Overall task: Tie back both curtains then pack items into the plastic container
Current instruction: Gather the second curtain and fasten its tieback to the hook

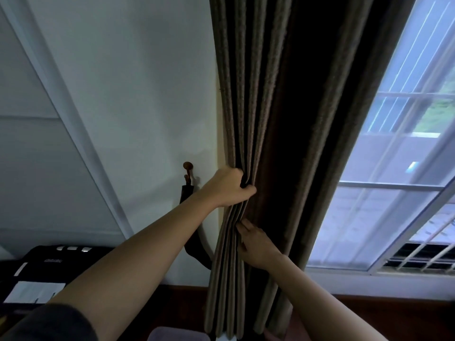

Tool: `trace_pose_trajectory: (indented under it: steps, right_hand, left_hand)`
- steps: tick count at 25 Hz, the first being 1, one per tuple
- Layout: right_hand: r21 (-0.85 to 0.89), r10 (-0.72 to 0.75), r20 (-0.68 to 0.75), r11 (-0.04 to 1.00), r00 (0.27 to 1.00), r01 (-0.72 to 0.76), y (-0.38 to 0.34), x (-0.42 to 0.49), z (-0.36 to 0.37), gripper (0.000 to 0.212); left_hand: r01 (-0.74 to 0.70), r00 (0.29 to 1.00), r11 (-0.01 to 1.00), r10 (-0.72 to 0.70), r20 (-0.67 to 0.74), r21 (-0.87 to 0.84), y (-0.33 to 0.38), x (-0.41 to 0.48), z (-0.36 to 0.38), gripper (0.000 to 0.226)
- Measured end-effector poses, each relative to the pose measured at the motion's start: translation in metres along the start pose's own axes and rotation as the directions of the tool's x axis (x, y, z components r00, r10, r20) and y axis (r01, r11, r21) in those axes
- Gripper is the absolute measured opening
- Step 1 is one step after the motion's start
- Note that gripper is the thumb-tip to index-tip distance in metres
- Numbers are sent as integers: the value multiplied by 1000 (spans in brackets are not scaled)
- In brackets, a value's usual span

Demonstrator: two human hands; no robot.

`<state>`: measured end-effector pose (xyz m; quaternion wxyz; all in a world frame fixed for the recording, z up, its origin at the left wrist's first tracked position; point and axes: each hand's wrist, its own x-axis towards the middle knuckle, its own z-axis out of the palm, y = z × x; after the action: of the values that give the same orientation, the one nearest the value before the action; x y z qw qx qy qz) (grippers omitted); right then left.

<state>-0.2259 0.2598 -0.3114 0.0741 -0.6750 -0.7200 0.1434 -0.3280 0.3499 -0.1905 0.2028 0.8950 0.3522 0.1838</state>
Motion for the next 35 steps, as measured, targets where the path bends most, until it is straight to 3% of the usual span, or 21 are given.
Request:
trace_pose_trajectory:
  steps: [7,8,9,10,12,13,14,15,18,23,30,35]
  right_hand:
    - [-95,14,50,995,999,-9,5,-8,-13,62]
    - [-116,-13,-26,993,1000,10,8,-12,-18,59]
    - [-129,-50,-198,991,979,24,11,-16,-24,54]
    - [-121,-47,-417,993,908,-5,11,-23,-35,49]
    - [39,90,-780,995,619,-96,12,-31,-61,47]
    - [139,171,-845,985,507,-101,14,-31,-77,48]
    - [211,233,-851,972,471,-101,18,-28,-93,52]
    - [261,276,-816,960,508,-103,23,-23,-109,56]
    - [271,294,-621,950,727,-152,41,-7,-123,70]
    - [186,78,-323,982,943,-18,36,-13,-50,71]
    - [9,8,-71,1000,997,-8,24,-18,-10,67]
    - [-44,15,-30,999,999,-17,21,-13,-8,64]
  left_hand:
    - [24,998,996,-19,-53,87,3,0,2,42]
    - [39,998,996,-35,-55,75,-2,-2,1,40]
    - [49,997,997,-46,-55,61,-7,-4,0,38]
    - [52,997,997,-50,-50,49,-12,-5,-2,35]
    - [43,998,999,-41,-46,24,-20,-7,-4,28]
    - [34,998,999,-33,-50,11,-22,-7,-5,27]
    - [28,998,1000,-28,-55,0,-23,-7,-4,27]
    - [24,998,1000,-24,-60,-3,-23,-7,-3,28]
    - [31,998,1000,-31,-56,-3,-17,-7,0,30]
    - [44,996,998,-40,-82,41,-5,-6,3,27]
    - [43,997,998,-40,-73,34,2,-1,6,38]
    - [24,998,999,-22,-56,30,5,-1,8,34]
